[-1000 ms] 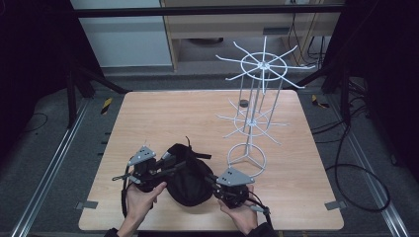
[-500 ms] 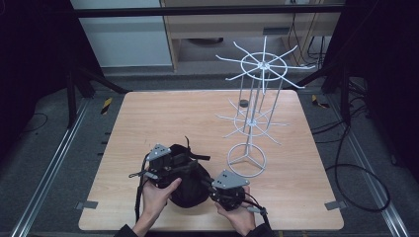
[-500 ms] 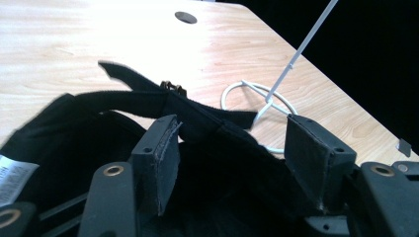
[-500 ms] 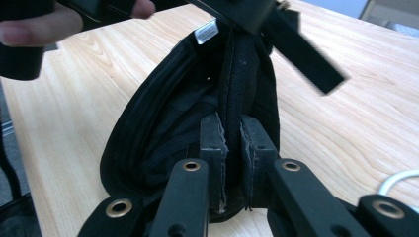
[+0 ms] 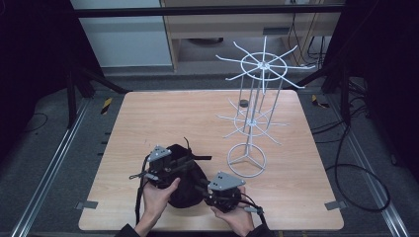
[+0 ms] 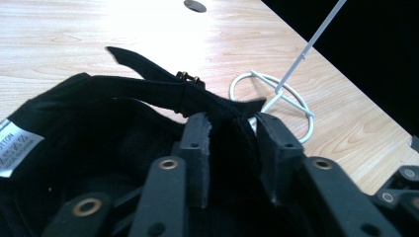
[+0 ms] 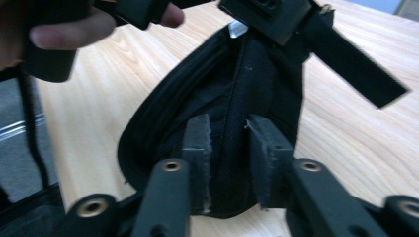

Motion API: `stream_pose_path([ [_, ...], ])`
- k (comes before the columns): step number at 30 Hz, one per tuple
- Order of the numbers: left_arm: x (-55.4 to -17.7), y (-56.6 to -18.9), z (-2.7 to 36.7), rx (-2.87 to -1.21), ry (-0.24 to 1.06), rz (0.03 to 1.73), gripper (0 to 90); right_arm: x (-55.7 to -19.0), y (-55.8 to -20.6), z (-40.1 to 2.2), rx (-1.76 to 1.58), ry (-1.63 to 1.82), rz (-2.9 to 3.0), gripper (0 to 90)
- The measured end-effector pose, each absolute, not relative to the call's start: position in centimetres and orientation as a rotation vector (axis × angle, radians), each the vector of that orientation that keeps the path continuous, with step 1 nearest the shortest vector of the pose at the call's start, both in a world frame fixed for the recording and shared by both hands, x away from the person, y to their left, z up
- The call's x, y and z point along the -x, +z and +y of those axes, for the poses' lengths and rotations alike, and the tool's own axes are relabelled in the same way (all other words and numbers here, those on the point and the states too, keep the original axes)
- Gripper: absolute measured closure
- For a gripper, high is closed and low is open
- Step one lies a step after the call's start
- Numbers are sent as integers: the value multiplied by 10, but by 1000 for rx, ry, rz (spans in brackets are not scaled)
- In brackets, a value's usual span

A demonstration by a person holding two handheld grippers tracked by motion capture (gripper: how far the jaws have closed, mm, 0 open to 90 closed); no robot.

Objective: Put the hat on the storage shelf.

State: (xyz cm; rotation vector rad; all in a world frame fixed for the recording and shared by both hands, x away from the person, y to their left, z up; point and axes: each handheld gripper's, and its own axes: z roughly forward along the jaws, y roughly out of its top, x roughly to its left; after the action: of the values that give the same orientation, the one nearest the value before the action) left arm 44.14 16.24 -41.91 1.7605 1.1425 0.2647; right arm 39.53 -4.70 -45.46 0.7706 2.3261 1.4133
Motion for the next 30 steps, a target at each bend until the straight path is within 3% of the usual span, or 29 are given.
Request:
stream_pose_path([
  [2,-441,-419,163,-1764,259,1141,716,-395,-454,-47,-771,1430,2329,651],
  [3,-441,-419,165,-1765,259,1140,727,-395,-450,-50,-773,1482,2338,580],
  [7,-440,-417,168,-1747,258,1134,761,-394,-443,-63,-794,1569,2309,527],
  [17,-429,-401,172,-1718,257,1030,819,-402,-444,-98,-886,1534,2226,512],
  [30,-407,-369,173,-1665,296,871,827,-397,-446,-84,-795,1594,2272,468],
])
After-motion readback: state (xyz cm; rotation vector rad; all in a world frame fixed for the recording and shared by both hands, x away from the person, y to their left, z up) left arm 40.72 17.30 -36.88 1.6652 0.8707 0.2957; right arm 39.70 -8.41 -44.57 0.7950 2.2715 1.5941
